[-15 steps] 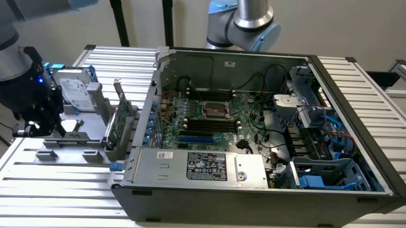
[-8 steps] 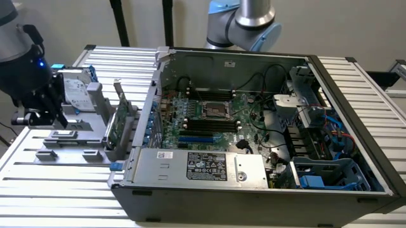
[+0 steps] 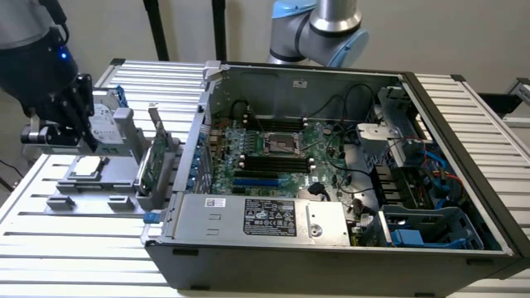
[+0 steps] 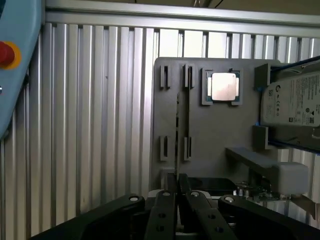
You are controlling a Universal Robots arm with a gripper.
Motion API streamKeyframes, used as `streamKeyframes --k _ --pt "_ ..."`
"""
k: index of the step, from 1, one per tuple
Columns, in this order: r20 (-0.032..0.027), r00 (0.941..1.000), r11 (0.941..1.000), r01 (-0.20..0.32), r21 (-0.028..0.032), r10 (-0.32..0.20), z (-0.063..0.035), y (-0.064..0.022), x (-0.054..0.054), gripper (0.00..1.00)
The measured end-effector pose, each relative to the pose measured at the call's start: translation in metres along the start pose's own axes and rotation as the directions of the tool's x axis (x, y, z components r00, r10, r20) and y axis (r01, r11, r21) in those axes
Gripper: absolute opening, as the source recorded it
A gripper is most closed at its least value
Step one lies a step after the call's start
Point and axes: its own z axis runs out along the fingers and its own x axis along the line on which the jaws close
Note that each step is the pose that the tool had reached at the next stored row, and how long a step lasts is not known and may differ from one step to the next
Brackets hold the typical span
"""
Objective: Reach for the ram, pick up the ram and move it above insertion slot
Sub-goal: 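Pick up the ram and move it above insertion slot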
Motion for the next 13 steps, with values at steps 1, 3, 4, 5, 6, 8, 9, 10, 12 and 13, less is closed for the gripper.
streamKeyframes --k 1,3,4,5,6,8,9,10,12,13 --pt "0.0016 1.0000 1.0000 0.000 -0.0001 0.000 -0.0049 -0.0043 0.000 0.14" --pt "0.0044 1.0000 1.0000 0.001 -0.0003 -0.001 -0.0142 -0.0126 0.000 0.14" --pt "0.0057 1.0000 1.0000 0.002 -0.0005 -0.002 -0.0187 -0.0166 0.000 0.14" --pt "0.0068 1.0000 1.0000 0.002 -0.0008 -0.002 -0.0233 -0.0205 -0.001 0.14" --pt "0.0076 1.0000 1.0000 0.003 -0.0013 -0.003 -0.0279 -0.0244 -0.001 0.14" --pt "0.0096 0.9999 1.0000 0.004 -0.0020 -0.004 -0.0370 -0.0320 -0.001 0.14" --pt "0.0103 0.9999 1.0000 0.005 -0.0025 -0.005 -0.0416 -0.0358 -0.001 0.14" --pt "0.0110 0.9999 1.0000 0.005 -0.0030 -0.005 -0.0465 -0.0398 -0.001 0.14" --pt "0.0117 0.9999 1.0000 0.006 -0.0039 -0.006 -0.0556 -0.0474 -0.002 0.14" --pt "0.0121 0.9999 1.0000 0.006 -0.0043 -0.006 -0.0599 -0.0514 -0.002 0.14"
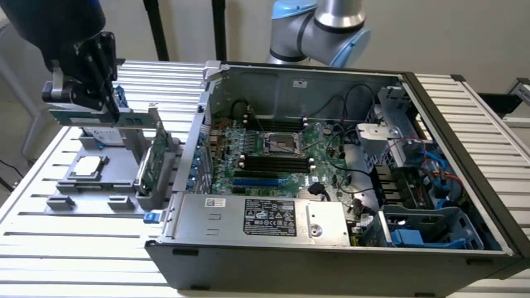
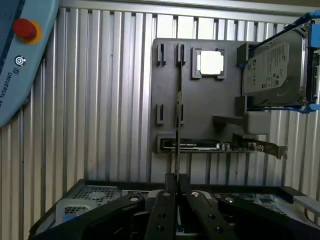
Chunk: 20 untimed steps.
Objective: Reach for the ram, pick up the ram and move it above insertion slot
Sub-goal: 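Pick up the ram and move it above insertion slot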
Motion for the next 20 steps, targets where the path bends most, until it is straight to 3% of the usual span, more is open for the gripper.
streamKeyframes --k 7,20 --pt "0.0037 1.0000 1.0000 0.000 -0.0002 0.000 -0.0114 -0.0279 -0.001 0.14" --pt "0.0285 0.9996 1.0000 0.001 0.0006 -0.001 -0.0129 -0.0868 0.000 0.14"
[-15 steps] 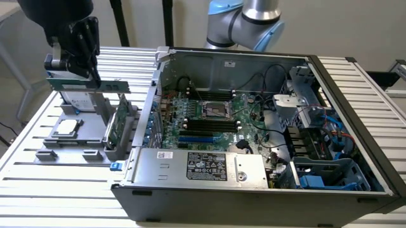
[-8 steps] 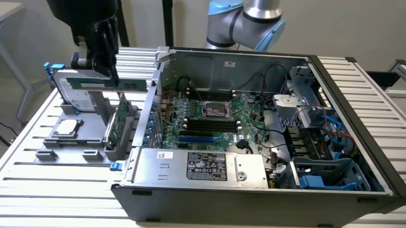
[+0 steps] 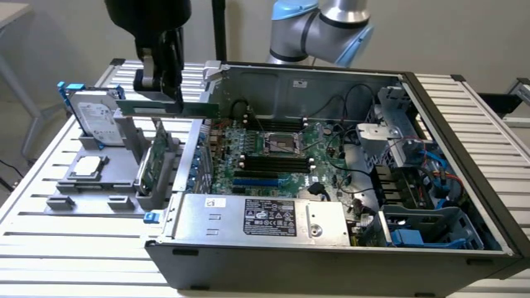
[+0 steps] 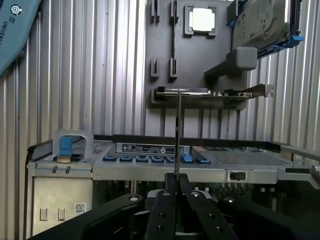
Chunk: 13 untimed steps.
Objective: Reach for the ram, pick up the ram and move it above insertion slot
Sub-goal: 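Pick up the ram and move it above insertion slot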
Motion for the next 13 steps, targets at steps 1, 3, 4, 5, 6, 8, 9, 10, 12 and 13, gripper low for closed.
streamKeyframes --k 1,3,4,5,6,8,9,10,12,13 --pt "0.0013 1.0000 1.0000 0.000 0.0000 0.000 -0.0002 -0.0045 0.000 0.14" --pt "0.0037 1.0000 1.0000 0.000 0.0002 0.000 -0.0004 -0.0138 0.000 0.14" --pt "0.0046 1.0000 1.0000 0.000 0.0001 0.000 -0.0004 -0.0183 0.000 0.14" --pt "0.0053 1.0000 1.0000 0.000 0.0001 0.000 -0.0005 -0.0228 0.000 0.14" --pt "0.0058 1.0000 1.0000 0.000 0.0001 0.000 -0.0006 -0.0273 0.000 0.14" --pt "0.0064 1.0000 1.0000 0.000 0.0000 0.000 -0.0008 -0.0365 0.000 0.14" --pt "0.0066 1.0000 1.0000 0.000 0.0000 0.000 -0.0008 -0.0410 0.000 0.14" --pt "0.0068 1.0000 1.0000 0.000 0.0000 0.000 -0.0008 -0.0456 0.000 0.14" --pt "0.0072 1.0000 1.0000 0.000 -0.0001 0.000 -0.0008 -0.0546 -0.001 0.14" --pt "0.0072 1.0000 1.0000 0.000 -0.0001 0.000 -0.0008 -0.0591 -0.001 0.14"
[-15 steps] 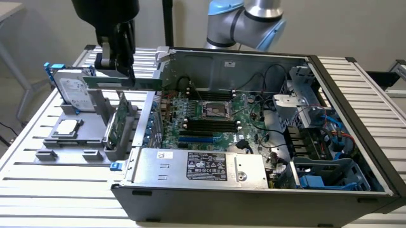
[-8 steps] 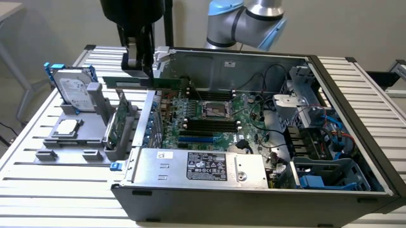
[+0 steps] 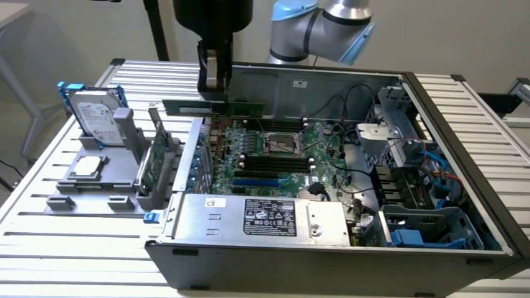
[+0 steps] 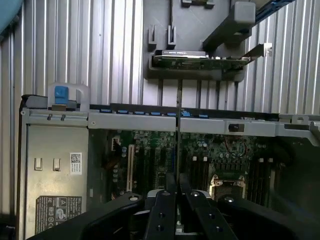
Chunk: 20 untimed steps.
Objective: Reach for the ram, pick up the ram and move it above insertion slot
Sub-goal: 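Pick up the ram and move it above insertion slot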
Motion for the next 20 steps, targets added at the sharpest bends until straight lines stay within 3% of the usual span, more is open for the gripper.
streamKeyframes --k 10,20 --pt "0.0001 1.0000 1.0000 0.000 0.0000 0.000 0.0060 -0.0444 -0.012 0.14" --pt "0.0000 1.0000 1.0000 0.000 0.0000 0.000 0.0231 -0.0644 -0.048 0.14"
